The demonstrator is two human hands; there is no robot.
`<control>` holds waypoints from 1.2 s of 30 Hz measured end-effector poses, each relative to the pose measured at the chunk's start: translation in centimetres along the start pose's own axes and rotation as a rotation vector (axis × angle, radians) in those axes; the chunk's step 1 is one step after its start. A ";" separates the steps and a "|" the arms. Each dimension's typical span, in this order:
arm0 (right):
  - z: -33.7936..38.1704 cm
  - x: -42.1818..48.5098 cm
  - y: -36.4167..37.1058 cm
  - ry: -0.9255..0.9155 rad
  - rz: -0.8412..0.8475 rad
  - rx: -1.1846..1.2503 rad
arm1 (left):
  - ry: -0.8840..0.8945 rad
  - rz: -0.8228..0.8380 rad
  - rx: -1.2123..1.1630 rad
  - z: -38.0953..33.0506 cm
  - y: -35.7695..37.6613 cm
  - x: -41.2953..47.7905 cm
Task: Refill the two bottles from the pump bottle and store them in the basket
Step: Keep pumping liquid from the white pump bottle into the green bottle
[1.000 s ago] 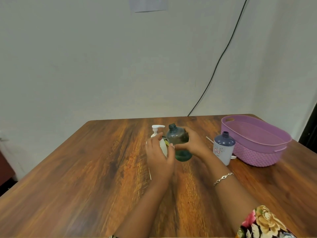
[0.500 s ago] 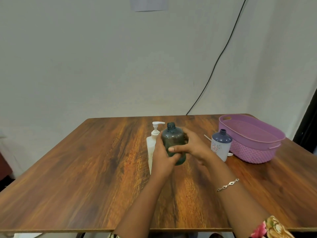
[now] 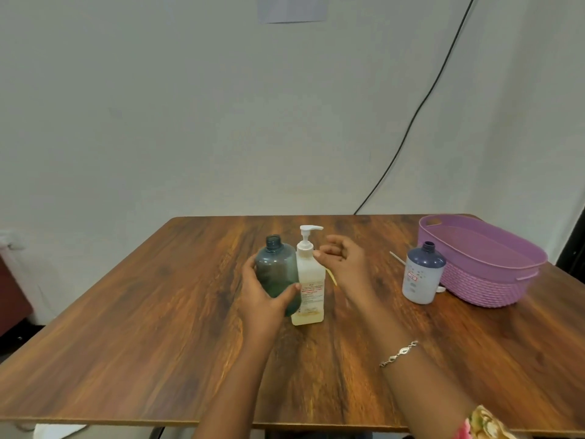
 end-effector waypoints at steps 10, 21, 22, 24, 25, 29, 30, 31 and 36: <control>0.6 1.5 3.7 -0.036 -0.251 -0.173 | 0.013 -0.042 0.127 0.1 -2.6 3.8; -0.4 3.5 6.1 -0.066 -0.247 -0.241 | -0.029 -0.062 0.079 1.5 -2.8 4.5; -0.5 3.7 6.1 -0.065 -0.242 -0.255 | -0.034 -0.062 0.079 1.6 -2.7 4.5; -0.4 3.9 5.9 -0.066 -0.233 -0.266 | -0.042 -0.053 0.084 1.7 -2.6 4.6; -0.3 3.9 5.8 -0.067 -0.222 -0.268 | -0.046 -0.049 0.088 1.8 -2.5 4.6; -0.3 3.7 5.8 -0.082 -0.211 -0.231 | -0.065 -0.044 0.092 2.1 -2.4 4.6; -0.5 3.7 5.7 -0.082 -0.226 -0.213 | -0.069 -0.042 0.093 2.2 -2.3 4.7; -0.6 3.6 5.7 -0.078 -0.244 -0.186 | -0.070 -0.041 0.092 2.3 -2.3 4.7; -0.6 3.5 5.6 -0.100 -0.247 -0.158 | -0.069 -0.033 0.091 2.4 -2.2 4.8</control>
Point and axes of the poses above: each hand's wrist, its own x-axis towards the middle knuckle, its own y-axis out of the palm, z = x × y, the point moved 6 cm from there along x, towards the middle knuckle, and after that the axes turned 3 degrees about -y, right-handed, at the moved point
